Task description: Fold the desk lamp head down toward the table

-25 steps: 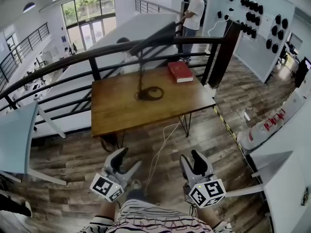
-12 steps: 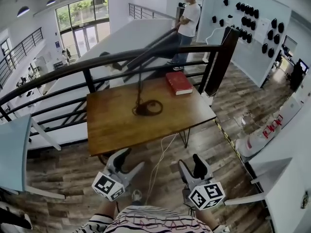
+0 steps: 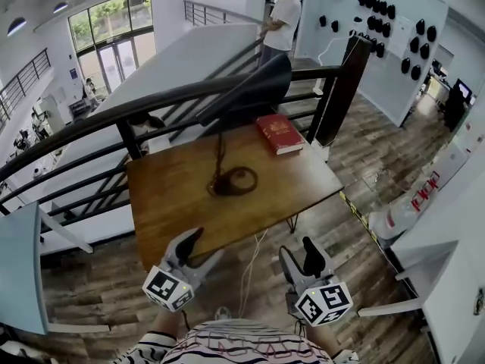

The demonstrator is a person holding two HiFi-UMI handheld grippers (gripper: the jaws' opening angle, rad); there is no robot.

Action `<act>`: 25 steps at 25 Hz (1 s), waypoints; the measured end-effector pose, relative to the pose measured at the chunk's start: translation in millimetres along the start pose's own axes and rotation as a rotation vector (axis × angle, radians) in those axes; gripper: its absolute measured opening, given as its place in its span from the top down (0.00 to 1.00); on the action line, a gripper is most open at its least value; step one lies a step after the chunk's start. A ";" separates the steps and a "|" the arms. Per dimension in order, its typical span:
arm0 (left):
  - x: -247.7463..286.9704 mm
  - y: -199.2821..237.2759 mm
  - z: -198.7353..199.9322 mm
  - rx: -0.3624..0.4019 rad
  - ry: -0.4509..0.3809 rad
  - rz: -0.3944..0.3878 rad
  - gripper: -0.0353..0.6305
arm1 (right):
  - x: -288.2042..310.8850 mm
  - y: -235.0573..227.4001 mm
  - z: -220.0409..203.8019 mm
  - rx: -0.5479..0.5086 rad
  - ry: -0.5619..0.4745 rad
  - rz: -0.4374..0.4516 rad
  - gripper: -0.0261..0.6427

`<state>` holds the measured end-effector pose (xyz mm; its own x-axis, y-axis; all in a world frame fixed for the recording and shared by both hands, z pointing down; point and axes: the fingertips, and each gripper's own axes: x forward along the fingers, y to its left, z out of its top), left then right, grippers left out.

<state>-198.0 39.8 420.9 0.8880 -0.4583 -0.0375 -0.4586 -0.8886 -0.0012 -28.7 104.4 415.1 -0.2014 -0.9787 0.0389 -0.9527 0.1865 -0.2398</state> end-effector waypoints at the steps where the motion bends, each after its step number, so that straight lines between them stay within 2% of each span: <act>1: 3.2 12.1 -0.3 0.000 -0.002 -0.004 0.54 | 10.8 0.4 -0.5 -0.001 -0.003 -0.007 0.57; 8: 30.2 73.1 -11.2 -0.001 0.015 -0.029 0.54 | 64.5 -10.8 -4.4 0.003 -0.005 -0.050 0.57; 14: 65.6 90.7 -21.8 -0.016 0.029 -0.009 0.54 | 92.9 -43.6 5.3 -0.012 -0.005 -0.037 0.57; 25: 148.6 97.4 -15.8 -0.022 0.008 0.161 0.54 | 150.7 -124.6 41.6 -0.046 0.025 0.133 0.57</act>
<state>-110.2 -115.2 431.0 0.8033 -0.5950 -0.0274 -0.5944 -0.8037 0.0260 69.2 -69.9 410.5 -0.3321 -0.9426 0.0339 -0.9263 0.3192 -0.2001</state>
